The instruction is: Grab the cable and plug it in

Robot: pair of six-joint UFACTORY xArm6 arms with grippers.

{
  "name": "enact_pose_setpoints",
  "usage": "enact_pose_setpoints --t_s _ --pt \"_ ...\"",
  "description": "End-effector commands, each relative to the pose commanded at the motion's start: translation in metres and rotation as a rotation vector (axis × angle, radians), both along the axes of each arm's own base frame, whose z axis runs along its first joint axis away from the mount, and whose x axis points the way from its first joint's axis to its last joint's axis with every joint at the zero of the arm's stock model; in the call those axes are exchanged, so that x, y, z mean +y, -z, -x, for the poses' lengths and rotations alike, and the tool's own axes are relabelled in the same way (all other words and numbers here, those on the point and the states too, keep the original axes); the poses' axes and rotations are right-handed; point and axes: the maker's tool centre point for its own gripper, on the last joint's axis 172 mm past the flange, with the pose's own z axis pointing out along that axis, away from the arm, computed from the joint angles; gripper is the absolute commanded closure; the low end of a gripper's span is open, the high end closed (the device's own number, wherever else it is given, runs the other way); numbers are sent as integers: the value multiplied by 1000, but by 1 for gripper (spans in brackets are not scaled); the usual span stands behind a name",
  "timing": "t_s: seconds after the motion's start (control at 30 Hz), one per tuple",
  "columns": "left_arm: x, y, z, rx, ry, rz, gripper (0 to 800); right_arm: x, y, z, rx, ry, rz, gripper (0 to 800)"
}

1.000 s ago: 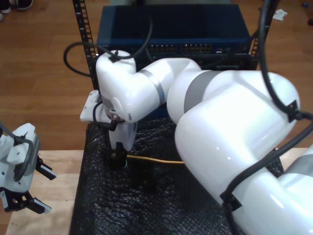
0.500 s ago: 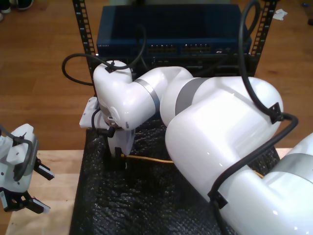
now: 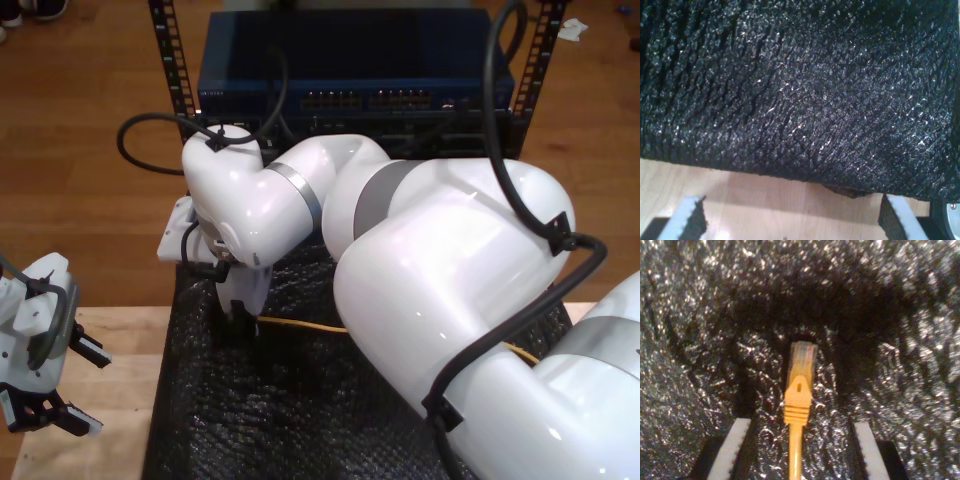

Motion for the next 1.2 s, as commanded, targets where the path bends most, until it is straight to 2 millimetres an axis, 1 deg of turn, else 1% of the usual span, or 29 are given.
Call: enact_pose_setpoints --t_s 0.03,0.1,0.13,0.2,0.53,0.7,0.97,1.03,1.13,1.2 --pt "0 0 0 0 0 0 0 1 2 1 2 -2 2 365" --pt "0 0 0 -1 0 -1 0 7 0 2 -2 -11 -2 436" --pt "0 0 0 0 0 0 1 8 0 2 -3 -12 -3 456" --pt "0 0 0 0 0 0 0 9 3 3 0 -14 0 457" --pt "0 0 0 0 0 0 0 8 5 3 2 -13 4 458" --pt "0 0 0 0 0 0 1 8 4 3 0 -14 4 488" --pt "0 0 0 0 0 0 1 7 2 2 -4 -16 5 497" --pt "0 0 0 1 -1 2 0 7 2 3 -3 -16 6 519" --pt "0 0 0 1 -1 2 0 7 2 2 -5 -17 6 585" --pt "0 0 0 1 -1 2 1 7 2 2 -6 -18 7 588"
